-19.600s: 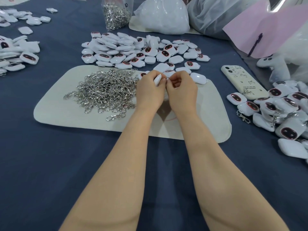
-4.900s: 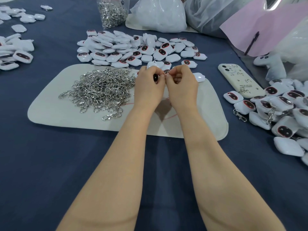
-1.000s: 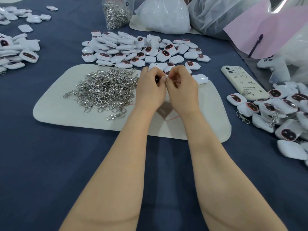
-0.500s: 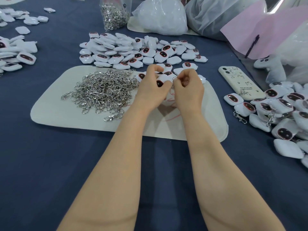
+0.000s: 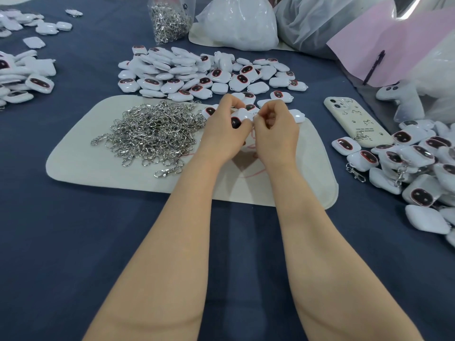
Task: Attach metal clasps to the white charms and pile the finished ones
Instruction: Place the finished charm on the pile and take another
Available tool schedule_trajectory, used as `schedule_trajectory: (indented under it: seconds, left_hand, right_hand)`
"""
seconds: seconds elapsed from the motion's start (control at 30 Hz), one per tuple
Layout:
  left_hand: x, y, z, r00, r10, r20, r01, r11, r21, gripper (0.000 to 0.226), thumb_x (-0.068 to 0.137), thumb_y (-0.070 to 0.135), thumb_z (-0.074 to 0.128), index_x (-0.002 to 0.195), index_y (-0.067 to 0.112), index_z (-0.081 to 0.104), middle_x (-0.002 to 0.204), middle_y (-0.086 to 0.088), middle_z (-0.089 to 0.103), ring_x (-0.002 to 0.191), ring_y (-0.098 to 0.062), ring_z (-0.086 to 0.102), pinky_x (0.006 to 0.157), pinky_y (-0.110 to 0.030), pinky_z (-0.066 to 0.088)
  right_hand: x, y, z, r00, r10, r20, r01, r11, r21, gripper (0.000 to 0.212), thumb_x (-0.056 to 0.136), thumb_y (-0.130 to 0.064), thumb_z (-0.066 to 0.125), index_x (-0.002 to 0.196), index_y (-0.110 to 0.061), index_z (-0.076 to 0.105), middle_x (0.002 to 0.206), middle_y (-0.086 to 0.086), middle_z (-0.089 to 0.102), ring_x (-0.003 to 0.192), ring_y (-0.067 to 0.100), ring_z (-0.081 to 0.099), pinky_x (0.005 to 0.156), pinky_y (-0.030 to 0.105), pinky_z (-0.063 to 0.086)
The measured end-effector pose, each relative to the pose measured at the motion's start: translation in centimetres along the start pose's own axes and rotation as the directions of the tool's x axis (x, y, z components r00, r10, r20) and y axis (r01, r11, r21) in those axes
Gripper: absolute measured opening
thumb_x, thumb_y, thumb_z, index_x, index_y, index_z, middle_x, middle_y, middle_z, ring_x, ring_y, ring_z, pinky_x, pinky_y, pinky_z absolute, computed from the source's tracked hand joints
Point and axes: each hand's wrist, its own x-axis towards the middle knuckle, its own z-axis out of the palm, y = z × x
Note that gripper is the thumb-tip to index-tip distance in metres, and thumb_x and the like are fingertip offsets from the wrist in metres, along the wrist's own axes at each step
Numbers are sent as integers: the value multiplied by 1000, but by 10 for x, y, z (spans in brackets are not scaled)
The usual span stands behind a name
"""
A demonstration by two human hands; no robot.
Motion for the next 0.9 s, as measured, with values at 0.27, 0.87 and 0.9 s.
schedule_trajectory:
  seconds: [0.27, 0.87, 0.9]
  left_hand:
    - [-1, -2, 2, 1000, 20, -7, -20, 998, 59, 25, 87, 14, 57, 111, 14, 48, 91, -1, 56, 83, -31, 62, 77, -34, 48]
    - [-2, 2, -1, 999, 47, -8, -46, 997, 62, 24, 87, 13, 56, 109, 14, 48, 84, 8, 52, 69, -19, 55, 68, -28, 43]
    - [-2, 2, -1, 999, 47, -11, -46, 996, 70, 24, 87, 13, 56, 110, 14, 48, 82, 10, 50, 65, -15, 53, 67, -26, 41]
  right_hand:
    - [-1, -1, 2, 1000, 6, -8, -6, 1000, 8, 14, 85, -1, 50, 85, -15, 51, 74, -9, 53, 71, 11, 51, 66, 15, 41]
    - [-2, 0, 4, 999, 37, -35, -36, 999, 19, 14, 85, -1, 51, 84, -15, 52, 73, -11, 53, 68, 7, 50, 66, 13, 41]
    - [-2, 0, 4, 999, 34, -32, -33, 999, 18, 14, 86, -1, 51, 84, -15, 52, 74, -9, 54, 70, 9, 51, 69, 18, 43]
